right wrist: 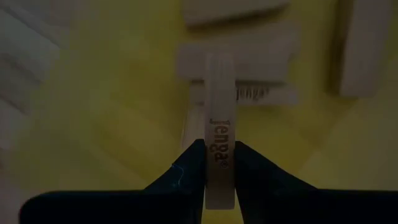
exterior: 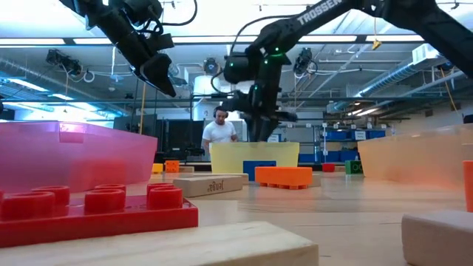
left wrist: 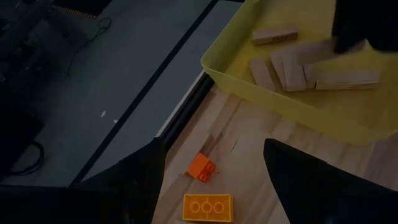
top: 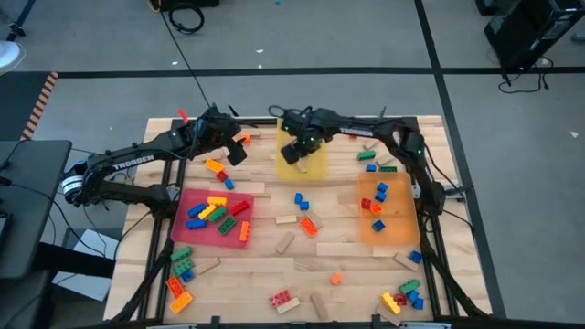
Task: Sort blocks by size
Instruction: Put the wooden block into the yellow bin, then put the 1 stud blue game piece into the orange bin
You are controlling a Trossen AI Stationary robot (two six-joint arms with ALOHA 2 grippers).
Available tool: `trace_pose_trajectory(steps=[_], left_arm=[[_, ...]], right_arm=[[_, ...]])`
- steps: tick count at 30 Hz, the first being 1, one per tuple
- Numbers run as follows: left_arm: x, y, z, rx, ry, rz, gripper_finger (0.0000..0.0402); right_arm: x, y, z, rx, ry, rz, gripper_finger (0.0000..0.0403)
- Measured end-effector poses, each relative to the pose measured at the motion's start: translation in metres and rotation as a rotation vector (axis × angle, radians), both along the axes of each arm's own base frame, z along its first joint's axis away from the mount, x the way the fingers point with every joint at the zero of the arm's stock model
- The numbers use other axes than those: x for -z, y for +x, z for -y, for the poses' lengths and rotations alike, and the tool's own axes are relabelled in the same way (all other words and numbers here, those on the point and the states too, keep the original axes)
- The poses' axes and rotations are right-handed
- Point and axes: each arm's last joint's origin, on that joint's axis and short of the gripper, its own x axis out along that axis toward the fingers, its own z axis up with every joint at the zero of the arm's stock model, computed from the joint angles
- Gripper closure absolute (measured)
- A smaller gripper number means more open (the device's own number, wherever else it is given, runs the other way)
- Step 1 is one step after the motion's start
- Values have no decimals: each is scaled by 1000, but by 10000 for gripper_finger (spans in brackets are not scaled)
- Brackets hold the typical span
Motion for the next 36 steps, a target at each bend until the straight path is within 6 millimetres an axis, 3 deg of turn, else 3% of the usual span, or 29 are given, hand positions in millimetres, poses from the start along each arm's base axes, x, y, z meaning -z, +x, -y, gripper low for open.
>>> trace_pose_trajectory(steps=[6,13,21,28,36], left_arm=[[0,0,0,0,0,0,122],[0,0,0,-5,-5,5,122],[0,0,0,-31,-27,36,122],[0,0,0,-31,-27,35,122],[0,0,0,-33,-27,40,122]], right_arm=[[12,0,-4,11,51,-50,304],[11,0,-5,18,46,-45,256],[7,1,-4,33,43,-33,230],[-18,10,-3,27,13,42,229],[-62,12,-9,-43,-33,114,230]])
